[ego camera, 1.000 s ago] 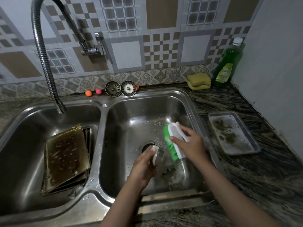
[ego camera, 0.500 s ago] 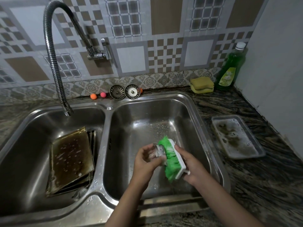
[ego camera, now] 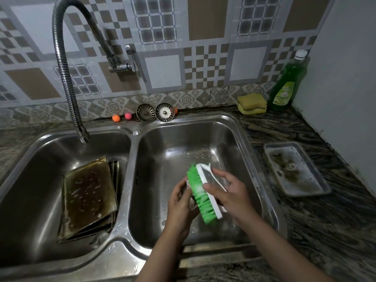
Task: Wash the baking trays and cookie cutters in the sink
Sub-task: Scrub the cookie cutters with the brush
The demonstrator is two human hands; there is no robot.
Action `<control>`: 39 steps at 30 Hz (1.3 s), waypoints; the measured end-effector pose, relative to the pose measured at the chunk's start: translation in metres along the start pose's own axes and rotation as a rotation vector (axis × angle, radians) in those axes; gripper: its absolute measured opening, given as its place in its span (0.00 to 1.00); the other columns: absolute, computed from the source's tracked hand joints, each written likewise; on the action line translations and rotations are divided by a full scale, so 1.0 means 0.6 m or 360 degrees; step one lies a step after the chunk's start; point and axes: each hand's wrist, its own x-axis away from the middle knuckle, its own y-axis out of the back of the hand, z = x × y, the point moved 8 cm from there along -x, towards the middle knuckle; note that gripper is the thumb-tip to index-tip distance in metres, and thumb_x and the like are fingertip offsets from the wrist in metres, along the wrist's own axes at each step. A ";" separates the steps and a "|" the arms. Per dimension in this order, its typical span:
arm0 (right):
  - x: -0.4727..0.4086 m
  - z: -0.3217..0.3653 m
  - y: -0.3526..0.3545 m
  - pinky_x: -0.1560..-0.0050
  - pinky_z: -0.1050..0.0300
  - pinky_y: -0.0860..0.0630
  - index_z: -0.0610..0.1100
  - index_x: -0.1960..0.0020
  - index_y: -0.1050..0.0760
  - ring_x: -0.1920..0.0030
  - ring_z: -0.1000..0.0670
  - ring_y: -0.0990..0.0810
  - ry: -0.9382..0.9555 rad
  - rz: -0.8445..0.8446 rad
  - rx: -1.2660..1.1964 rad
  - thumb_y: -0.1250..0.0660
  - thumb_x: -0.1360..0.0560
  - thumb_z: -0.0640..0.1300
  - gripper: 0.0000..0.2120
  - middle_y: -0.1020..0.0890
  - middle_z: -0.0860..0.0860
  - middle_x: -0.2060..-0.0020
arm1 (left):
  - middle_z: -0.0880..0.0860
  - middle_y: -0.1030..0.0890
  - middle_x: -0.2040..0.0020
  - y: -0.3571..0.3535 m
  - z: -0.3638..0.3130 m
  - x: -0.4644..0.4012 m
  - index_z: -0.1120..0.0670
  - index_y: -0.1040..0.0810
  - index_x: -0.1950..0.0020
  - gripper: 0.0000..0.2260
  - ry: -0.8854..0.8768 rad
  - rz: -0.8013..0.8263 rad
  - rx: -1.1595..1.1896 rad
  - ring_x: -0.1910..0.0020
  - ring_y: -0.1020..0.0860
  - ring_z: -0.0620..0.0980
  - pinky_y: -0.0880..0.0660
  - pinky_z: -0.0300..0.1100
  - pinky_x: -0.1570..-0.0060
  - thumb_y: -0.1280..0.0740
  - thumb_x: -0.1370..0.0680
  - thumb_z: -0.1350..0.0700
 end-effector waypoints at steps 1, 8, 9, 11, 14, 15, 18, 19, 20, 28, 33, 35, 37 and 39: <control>-0.004 0.000 0.001 0.60 0.54 0.19 0.54 0.44 0.20 0.54 0.48 0.15 0.0026 -0.0034 0.0062 0.18 0.43 0.52 0.28 0.14 0.50 0.53 | 0.58 0.18 0.45 -0.004 0.002 0.001 0.47 0.22 0.41 0.10 0.0015 0.0039 0.0028 0.51 0.19 0.57 0.21 0.48 0.59 0.35 0.22 0.56; -0.024 0.005 0.050 0.44 0.46 0.21 0.48 0.39 0.22 0.45 0.47 0.19 -0.0016 -0.0314 0.0407 0.21 0.36 0.44 0.27 0.18 0.47 0.45 | 0.53 0.16 0.52 0.000 0.018 0.007 0.45 0.20 0.43 0.10 0.0089 0.0069 -0.0056 0.60 0.18 0.50 0.21 0.46 0.59 0.33 0.23 0.55; -0.022 0.008 0.045 0.48 0.47 0.20 0.50 0.41 0.21 0.48 0.47 0.17 -0.0010 -0.0289 0.0258 0.21 0.37 0.44 0.26 0.17 0.47 0.47 | 0.53 0.16 0.52 0.001 0.020 0.004 0.46 0.21 0.43 0.10 0.0104 0.0027 -0.0035 0.60 0.17 0.50 0.21 0.46 0.59 0.33 0.23 0.55; -0.014 0.010 0.021 0.59 0.51 0.18 0.54 0.45 0.20 0.54 0.46 0.15 -0.0022 -0.0130 0.0019 0.20 0.40 0.46 0.24 0.15 0.47 0.52 | 0.54 0.15 0.54 0.004 0.021 -0.003 0.48 0.23 0.41 0.10 0.0118 -0.0020 0.0047 0.61 0.17 0.50 0.21 0.47 0.59 0.34 0.22 0.56; 0.003 0.003 -0.005 0.58 0.54 0.19 0.55 0.45 0.20 0.53 0.48 0.15 0.0063 0.0000 0.0117 0.19 0.40 0.48 0.25 0.15 0.48 0.51 | 0.55 0.15 0.54 0.003 0.018 -0.005 0.51 0.25 0.39 0.13 0.0132 0.0007 0.0168 0.61 0.17 0.51 0.20 0.46 0.62 0.34 0.23 0.57; 0.002 0.002 -0.001 0.57 0.56 0.19 0.54 0.44 0.21 0.52 0.49 0.16 0.0097 -0.0054 0.0195 0.19 0.39 0.47 0.25 0.15 0.49 0.50 | 0.56 0.16 0.52 0.003 0.016 -0.004 0.51 0.25 0.39 0.14 0.0133 0.0027 0.0169 0.59 0.17 0.51 0.21 0.47 0.61 0.34 0.24 0.57; -0.017 0.004 0.025 0.59 0.68 0.23 0.48 0.38 0.23 0.50 0.53 0.18 0.0143 -0.0234 0.0471 0.21 0.36 0.42 0.27 0.18 0.50 0.45 | 0.55 0.16 0.53 0.002 0.008 0.007 0.50 0.23 0.39 0.16 0.0120 0.0148 0.0116 0.60 0.18 0.51 0.22 0.48 0.57 0.32 0.27 0.56; -0.023 0.006 0.032 0.60 0.70 0.25 0.47 0.37 0.24 0.49 0.53 0.19 0.0141 -0.0262 0.0573 0.21 0.35 0.42 0.28 0.19 0.49 0.44 | 0.55 0.16 0.54 0.000 0.003 0.012 0.49 0.22 0.40 0.17 0.0118 0.0189 0.0105 0.61 0.19 0.51 0.22 0.49 0.56 0.31 0.29 0.55; -0.028 0.008 0.038 0.61 0.71 0.26 0.47 0.36 0.24 0.48 0.53 0.20 0.0141 -0.0282 0.0649 0.21 0.35 0.44 0.29 0.20 0.49 0.43 | 0.54 0.17 0.56 0.000 -0.006 0.017 0.48 0.22 0.41 0.17 0.0108 0.0220 0.0099 0.61 0.19 0.50 0.23 0.49 0.55 0.31 0.30 0.54; -0.024 0.017 0.051 0.52 0.55 0.21 0.47 0.39 0.23 0.49 0.49 0.18 0.0167 -0.0332 0.0531 0.21 0.36 0.41 0.27 0.18 0.46 0.45 | 0.51 0.17 0.50 0.186 -0.165 0.032 0.44 0.19 0.46 0.13 -0.0335 -0.0241 -0.0351 0.57 0.18 0.51 0.21 0.46 0.59 0.31 0.27 0.59; -0.010 -0.004 0.054 0.49 0.51 0.22 0.48 0.39 0.22 0.49 0.48 0.19 0.0117 -0.0269 0.0700 0.21 0.36 0.44 0.26 0.18 0.47 0.45 | 0.60 0.18 0.50 0.410 -0.216 0.049 0.47 0.20 0.54 0.10 -0.0231 -0.0798 -0.1004 0.57 0.19 0.55 0.22 0.48 0.58 0.27 0.28 0.61; -0.008 -0.010 0.050 0.51 0.55 0.23 0.48 0.40 0.22 0.49 0.49 0.19 0.0114 -0.0254 0.0730 0.21 0.37 0.43 0.26 0.18 0.47 0.46 | 0.60 0.18 0.51 0.461 -0.199 0.041 0.51 0.21 0.56 0.10 -0.0034 -0.0840 -0.1275 0.61 0.21 0.54 0.23 0.47 0.59 0.25 0.31 0.64; -0.008 -0.017 0.043 0.47 0.51 0.22 0.48 0.40 0.21 0.47 0.48 0.19 0.0114 -0.0225 0.0732 0.20 0.37 0.43 0.26 0.18 0.47 0.45 | 0.59 0.18 0.50 0.489 -0.170 0.026 0.55 0.20 0.51 0.13 0.0186 -0.0761 -0.1533 0.59 0.21 0.53 0.24 0.45 0.57 0.23 0.33 0.63; -0.008 -0.020 0.037 0.43 0.49 0.23 0.48 0.40 0.21 0.45 0.48 0.20 0.0126 -0.0211 0.0780 0.20 0.37 0.44 0.27 0.18 0.48 0.44 | 0.56 0.18 0.48 0.497 -0.146 0.015 0.55 0.22 0.41 0.22 0.0354 -0.0652 -0.1667 0.58 0.21 0.51 0.25 0.40 0.61 0.22 0.33 0.60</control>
